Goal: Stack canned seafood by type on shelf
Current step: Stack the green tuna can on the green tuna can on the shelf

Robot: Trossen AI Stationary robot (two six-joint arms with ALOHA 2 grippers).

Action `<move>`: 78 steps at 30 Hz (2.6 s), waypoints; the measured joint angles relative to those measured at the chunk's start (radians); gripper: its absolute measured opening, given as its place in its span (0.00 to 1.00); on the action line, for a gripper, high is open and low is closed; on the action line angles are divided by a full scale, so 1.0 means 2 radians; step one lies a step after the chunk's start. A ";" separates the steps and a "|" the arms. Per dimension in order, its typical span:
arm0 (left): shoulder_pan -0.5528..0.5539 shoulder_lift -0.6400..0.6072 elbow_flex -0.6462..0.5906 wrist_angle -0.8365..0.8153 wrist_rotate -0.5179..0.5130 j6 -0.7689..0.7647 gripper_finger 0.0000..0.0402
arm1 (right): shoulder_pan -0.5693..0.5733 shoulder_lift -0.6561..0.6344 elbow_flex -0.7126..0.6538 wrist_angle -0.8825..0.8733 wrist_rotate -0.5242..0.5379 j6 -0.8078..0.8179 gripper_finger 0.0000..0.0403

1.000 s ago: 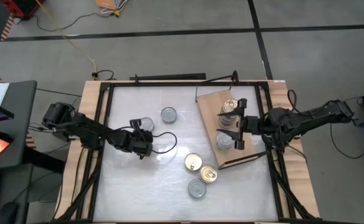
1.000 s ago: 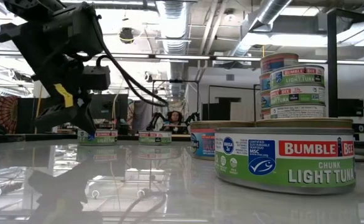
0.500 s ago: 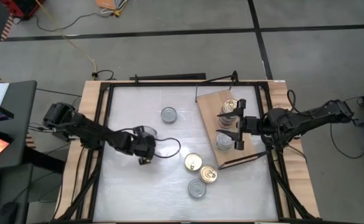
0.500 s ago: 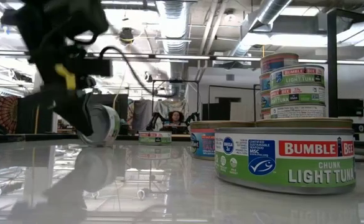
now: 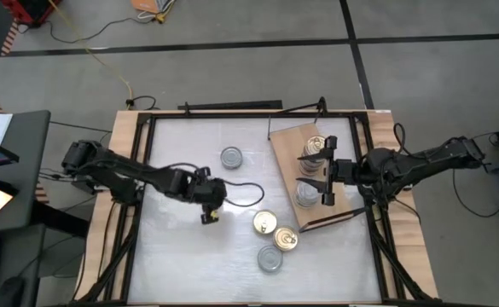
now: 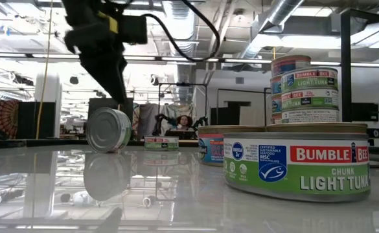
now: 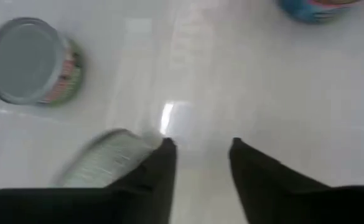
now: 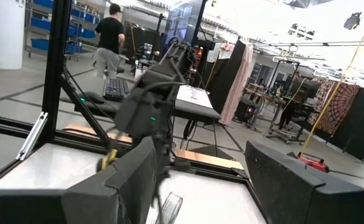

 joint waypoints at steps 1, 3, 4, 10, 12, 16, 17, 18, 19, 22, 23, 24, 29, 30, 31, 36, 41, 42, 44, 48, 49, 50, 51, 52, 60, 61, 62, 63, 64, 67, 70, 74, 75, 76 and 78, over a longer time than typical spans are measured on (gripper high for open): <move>0.009 0.003 0.004 -0.004 0.004 0.011 0.41 | 0.000 0.000 0.000 0.000 0.000 0.000 0.67; 0.027 0.011 0.010 -0.008 0.016 0.034 0.51 | 0.000 0.000 0.000 -0.002 0.000 0.000 0.67; 0.037 0.017 0.016 -0.010 0.025 0.049 0.56 | 0.000 0.000 0.000 -0.003 0.000 0.000 0.67; 0.075 0.037 0.040 -0.063 0.037 0.136 0.74 | 0.000 0.000 0.000 -0.008 0.000 0.000 0.67; 0.081 0.042 0.048 -0.083 0.037 0.162 0.76 | -0.001 0.000 0.000 -0.009 0.000 0.000 0.67; 0.090 0.043 0.057 -0.121 0.031 0.206 0.76 | -0.005 0.000 0.000 -0.011 0.000 0.000 0.67; 0.093 0.042 0.058 -0.118 0.030 0.214 0.76 | -0.006 0.000 0.000 -0.011 0.000 0.000 0.67; 0.095 0.043 0.058 -0.117 0.030 0.221 0.76 | -0.008 0.000 0.000 -0.011 0.000 0.000 0.67; 0.099 0.043 0.058 -0.117 0.030 0.226 0.76 | -0.008 0.000 0.000 -0.011 0.000 0.000 0.67; 0.115 0.047 0.058 -0.118 0.033 0.239 0.76 | -0.008 0.000 0.000 -0.008 0.000 0.000 0.67; 0.121 0.054 0.060 -0.118 0.034 0.244 0.76 | -0.008 0.000 0.000 -0.007 0.000 0.000 0.67; 0.126 0.058 0.060 -0.122 0.037 0.246 0.76 | -0.008 0.000 0.000 -0.005 0.000 -0.001 0.67; 0.140 0.093 0.059 -0.139 0.049 0.255 0.75 | -0.008 0.000 0.000 -0.004 0.000 -0.001 0.67; 0.140 0.101 0.059 -0.142 0.051 0.260 0.74 | -0.008 0.000 0.000 -0.005 0.000 -0.001 0.67; 0.140 0.109 0.059 -0.147 0.051 0.266 0.74 | -0.008 0.000 0.000 -0.005 0.000 -0.001 0.67; 0.140 0.133 0.059 -0.185 0.051 0.275 0.66 | -0.008 0.000 0.000 -0.015 0.000 -0.002 0.67; 0.135 0.132 0.066 -0.213 0.051 0.271 0.52 | -0.011 0.000 0.000 -0.017 0.000 -0.001 0.67; 0.134 0.133 0.075 -0.226 0.051 0.266 0.49 | -0.011 0.000 0.000 -0.018 0.001 -0.001 0.67; 0.133 0.132 0.098 -0.250 0.053 0.250 0.43 | -0.011 0.000 0.000 -0.022 0.002 -0.001 0.67; 0.133 0.133 0.145 -0.280 0.083 0.214 0.34 | -0.011 -0.005 0.000 -0.032 0.002 -0.001 0.67; 0.134 0.133 0.157 -0.284 0.092 0.207 0.33 | -0.011 -0.007 0.000 -0.036 0.002 0.001 0.67; 0.134 0.132 0.166 -0.285 0.101 0.203 0.33 | -0.011 -0.011 0.000 -0.043 0.002 0.003 0.67; 0.134 0.132 0.174 -0.285 0.106 0.202 0.33 | -0.011 -0.014 0.000 -0.052 0.002 0.004 0.67; 0.134 0.132 0.182 -0.283 0.112 0.201 0.33 | -0.011 -0.018 0.000 -0.058 0.002 0.007 0.67; 0.129 0.133 0.218 -0.242 0.142 0.210 0.33 | 0.006 -0.086 0.000 -0.127 0.002 0.046 0.67; 0.129 0.133 0.227 -0.236 0.154 0.212 0.33 | 0.009 -0.096 0.000 -0.135 0.002 0.052 0.67; 0.129 0.133 0.237 -0.228 0.165 0.212 0.33 | 0.013 -0.105 0.000 -0.141 0.002 0.057 0.67; 0.129 0.133 0.247 -0.219 0.176 0.213 0.33 | 0.016 -0.114 0.000 -0.144 0.002 0.061 0.67; 0.129 0.133 0.257 -0.208 0.190 0.213 0.33 | 0.019 -0.122 0.000 -0.147 0.002 0.064 0.67; 0.129 0.132 0.284 -0.155 0.233 0.210 0.33 | 0.027 -0.137 0.000 -0.156 0.002 0.071 0.67; 0.130 0.132 0.289 -0.043 0.272 0.180 0.33 | 0.033 -0.140 0.000 -0.163 0.002 0.078 0.67; 0.129 0.132 0.261 0.146 0.304 0.108 0.34 | 0.045 -0.138 0.000 -0.166 0.002 0.082 0.67; 0.127 0.132 0.251 0.189 0.304 0.090 0.35 | 0.049 -0.138 0.000 -0.167 0.002 0.086 0.67; 0.126 0.132 0.242 0.224 0.304 0.074 0.35 | 0.053 -0.139 0.000 -0.167 0.002 0.088 0.67; 0.126 0.133 0.223 0.293 0.300 0.042 0.34 | 0.062 -0.143 0.000 -0.172 0.002 0.091 0.67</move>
